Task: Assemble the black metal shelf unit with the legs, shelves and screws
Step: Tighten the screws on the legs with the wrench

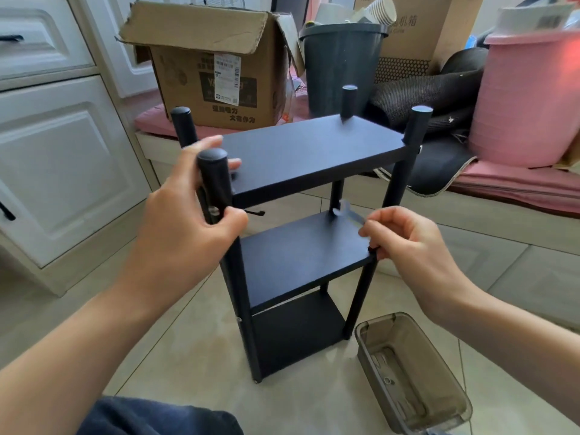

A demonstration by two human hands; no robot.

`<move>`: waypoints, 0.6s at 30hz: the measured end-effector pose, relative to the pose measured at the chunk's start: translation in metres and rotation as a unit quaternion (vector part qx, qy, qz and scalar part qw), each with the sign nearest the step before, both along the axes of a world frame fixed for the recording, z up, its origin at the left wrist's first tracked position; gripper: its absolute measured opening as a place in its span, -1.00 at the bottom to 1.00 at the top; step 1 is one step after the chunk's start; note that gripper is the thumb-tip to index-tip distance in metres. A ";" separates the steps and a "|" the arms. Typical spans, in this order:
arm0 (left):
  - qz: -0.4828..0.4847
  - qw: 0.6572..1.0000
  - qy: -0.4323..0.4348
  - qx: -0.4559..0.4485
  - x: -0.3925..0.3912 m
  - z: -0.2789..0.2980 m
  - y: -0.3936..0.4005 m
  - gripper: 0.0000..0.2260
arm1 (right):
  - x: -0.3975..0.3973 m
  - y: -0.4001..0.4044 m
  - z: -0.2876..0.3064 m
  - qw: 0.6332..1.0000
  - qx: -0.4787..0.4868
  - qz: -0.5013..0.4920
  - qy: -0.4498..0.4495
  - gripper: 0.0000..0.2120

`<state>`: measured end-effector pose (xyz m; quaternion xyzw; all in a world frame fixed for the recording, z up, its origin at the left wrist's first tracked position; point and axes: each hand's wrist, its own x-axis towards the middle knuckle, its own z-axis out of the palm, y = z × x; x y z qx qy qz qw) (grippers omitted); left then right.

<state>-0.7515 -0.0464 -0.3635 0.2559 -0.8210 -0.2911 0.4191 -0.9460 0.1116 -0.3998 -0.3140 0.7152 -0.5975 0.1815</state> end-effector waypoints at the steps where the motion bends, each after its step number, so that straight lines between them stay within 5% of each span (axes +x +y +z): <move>1: 0.018 1.000 0.009 0.000 0.000 -0.001 0.000 -0.38 | -0.004 0.000 0.002 1.000 -0.015 -0.007 -0.015 -0.87; 8: 0.140 0.990 0.031 -0.014 0.003 -0.004 -0.023 -0.24 | -0.031 -0.004 0.015 0.974 -0.130 -0.087 -0.161 -0.84; 12: 0.224 0.967 -0.010 -0.125 0.001 -0.004 -0.030 -0.22 | -0.048 -0.011 0.014 0.925 -0.199 -0.130 -0.297 -0.83; 18: 0.146 0.946 -0.106 -0.269 -0.018 -0.014 -0.008 -0.42 | -0.057 -0.024 0.013 0.923 -0.196 -0.129 -0.305 -0.68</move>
